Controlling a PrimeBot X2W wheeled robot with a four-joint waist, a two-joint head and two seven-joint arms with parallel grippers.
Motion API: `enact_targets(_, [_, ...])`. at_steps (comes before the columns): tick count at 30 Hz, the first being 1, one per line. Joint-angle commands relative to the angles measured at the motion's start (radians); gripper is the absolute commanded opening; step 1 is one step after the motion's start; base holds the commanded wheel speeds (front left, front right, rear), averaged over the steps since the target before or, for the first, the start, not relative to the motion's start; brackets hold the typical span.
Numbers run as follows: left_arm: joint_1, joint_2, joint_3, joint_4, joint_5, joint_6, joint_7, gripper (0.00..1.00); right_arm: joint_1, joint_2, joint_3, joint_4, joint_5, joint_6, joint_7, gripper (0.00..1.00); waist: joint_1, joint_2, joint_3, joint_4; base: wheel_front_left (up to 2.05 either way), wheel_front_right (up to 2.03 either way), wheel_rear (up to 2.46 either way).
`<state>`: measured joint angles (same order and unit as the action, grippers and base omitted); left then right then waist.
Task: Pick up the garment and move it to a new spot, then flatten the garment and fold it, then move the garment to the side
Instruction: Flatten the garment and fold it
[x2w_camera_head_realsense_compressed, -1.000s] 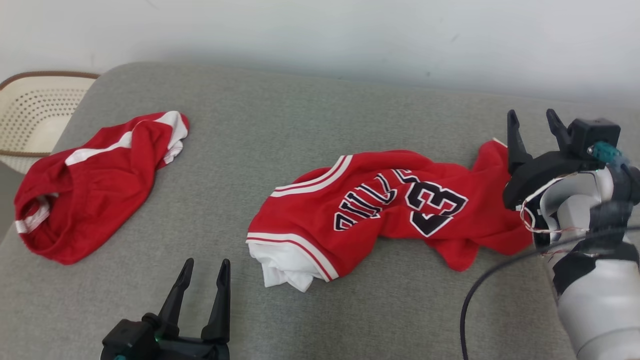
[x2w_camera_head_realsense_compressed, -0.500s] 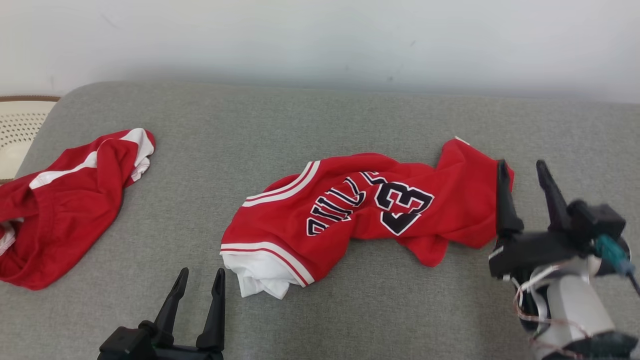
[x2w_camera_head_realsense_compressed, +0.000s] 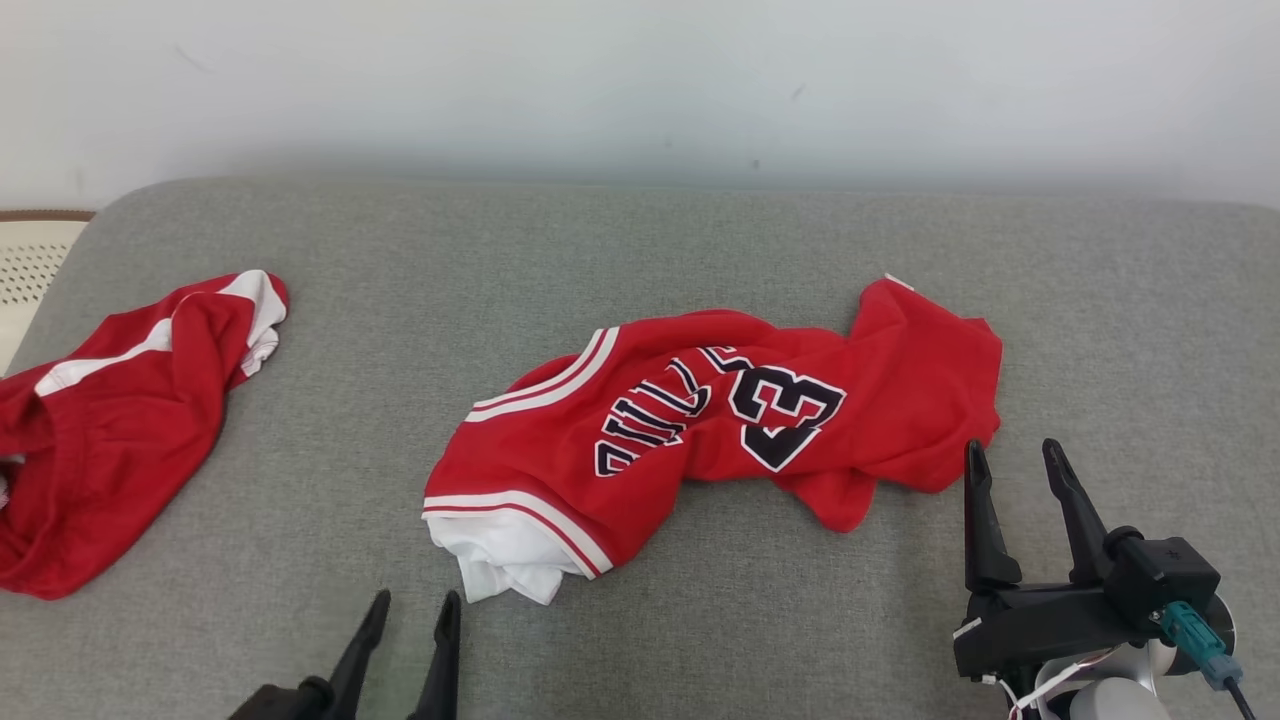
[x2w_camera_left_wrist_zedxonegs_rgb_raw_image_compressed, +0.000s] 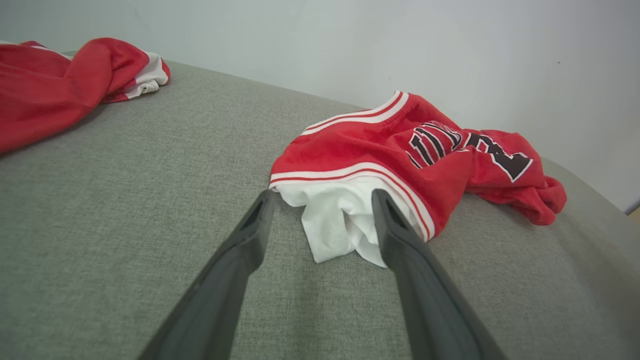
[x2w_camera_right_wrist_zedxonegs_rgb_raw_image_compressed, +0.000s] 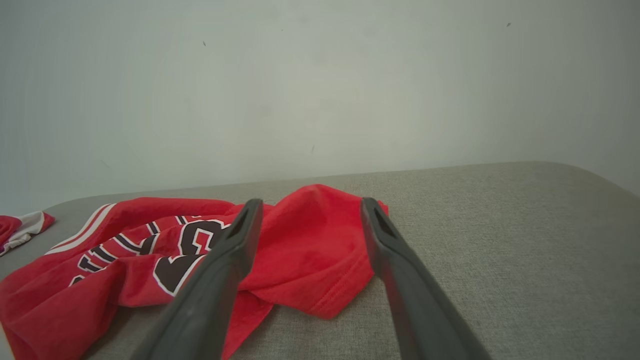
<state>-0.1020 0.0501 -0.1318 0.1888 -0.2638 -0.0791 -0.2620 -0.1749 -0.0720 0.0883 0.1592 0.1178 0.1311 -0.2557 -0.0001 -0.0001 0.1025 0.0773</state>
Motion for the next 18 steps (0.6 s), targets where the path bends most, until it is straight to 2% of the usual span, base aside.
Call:
enact_targets(1, [0.005, 0.001, -0.001, 0.010, -0.001, -0.005, -0.004, 1.00, 0.005, 0.000, 0.000, -0.003, -0.004, -0.001, -0.001, 1.00, 0.0001, 0.0001, 0.003, -0.005, 0.00, 0.00, 0.00])
enact_targets(8, [-0.047, 0.000, -0.011, 0.114, 0.026, -0.026, -0.004, 1.00, -0.007, 0.010, 0.009, -0.015, -0.013, -0.001, 0.011, 1.00, 0.0001, 0.0001, 0.027, -0.037, 0.00, 0.00, 0.00])
enact_targets(18, [-0.128, 0.014, 0.021, 0.269, 0.076, -0.041, -0.005, 1.00, -0.020, 0.016, 0.023, -0.009, -0.014, -0.001, 0.014, 1.00, 0.0001, 0.0001, 0.052, -0.116, 0.00, 0.00, 0.00])
